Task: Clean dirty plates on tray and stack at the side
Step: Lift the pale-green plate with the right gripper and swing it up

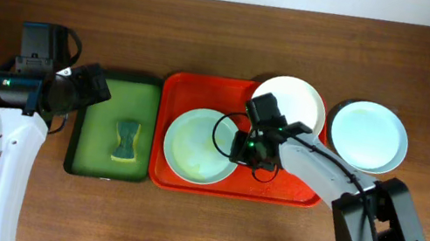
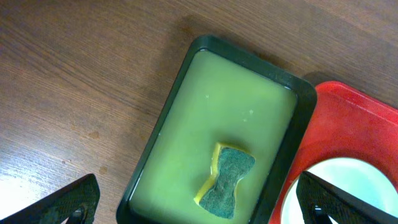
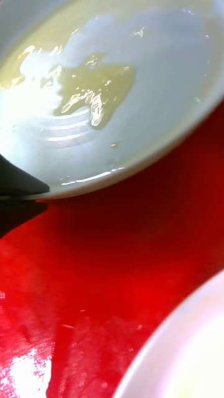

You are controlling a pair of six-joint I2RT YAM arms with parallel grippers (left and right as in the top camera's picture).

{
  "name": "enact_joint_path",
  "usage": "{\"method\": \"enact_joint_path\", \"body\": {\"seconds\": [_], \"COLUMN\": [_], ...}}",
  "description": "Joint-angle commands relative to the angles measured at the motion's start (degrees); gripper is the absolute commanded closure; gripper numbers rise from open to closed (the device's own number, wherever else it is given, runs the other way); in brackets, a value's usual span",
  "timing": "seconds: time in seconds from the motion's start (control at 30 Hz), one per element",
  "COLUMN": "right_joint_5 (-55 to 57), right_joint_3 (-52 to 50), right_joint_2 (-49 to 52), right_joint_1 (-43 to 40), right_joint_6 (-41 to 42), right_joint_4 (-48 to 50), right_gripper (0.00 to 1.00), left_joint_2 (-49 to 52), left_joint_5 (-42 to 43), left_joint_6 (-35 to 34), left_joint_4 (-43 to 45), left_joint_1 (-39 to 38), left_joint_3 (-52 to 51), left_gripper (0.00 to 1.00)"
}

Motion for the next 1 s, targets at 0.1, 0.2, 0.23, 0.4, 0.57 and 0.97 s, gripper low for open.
{"method": "enact_joint_path", "body": {"seconds": [0.1, 0.2, 0.23, 0.4, 0.57, 0.97], "right_joint_5": [-2.2, -1.3, 0.6, 11.7, 23.5, 58.3], "right_joint_3": [14.4, 21.3, 22.4, 23.4, 23.4, 23.4], "right_joint_2": [-1.6, -1.6, -1.6, -1.6, 0.8, 2.2], "right_joint_1": [-1.3, -0.8, -0.3, 6.0, 13.8, 25.7], "right_joint_6": [-1.7, -1.6, -1.6, 1.9, 2.3, -46.8], "right_joint_4": [-14.9, -20.1, -20.1, -11.7, -0.5, 34.1], "right_gripper": [0.96, 0.96, 0.96, 0.96, 0.96, 0.96], "left_joint_2": [-0.2, -0.2, -0.2, -0.2, -0.2, -0.2], "left_joint_5": [-0.8, -0.8, -0.8, -0.8, -0.8, -0.8], "left_joint_6": [-0.7, -0.7, -0.7, -0.7, -0.7, -0.7], "left_joint_4": [0.1, 0.1, 0.1, 0.1, 0.1, 0.1], "left_joint_1": [0.3, 0.3, 0.3, 0.3, 0.3, 0.3], "left_joint_3": [0.5, 0.5, 0.5, 0.5, 0.5, 0.5], "left_gripper": [0.01, 0.01, 0.01, 0.01, 0.01, 0.01]}}
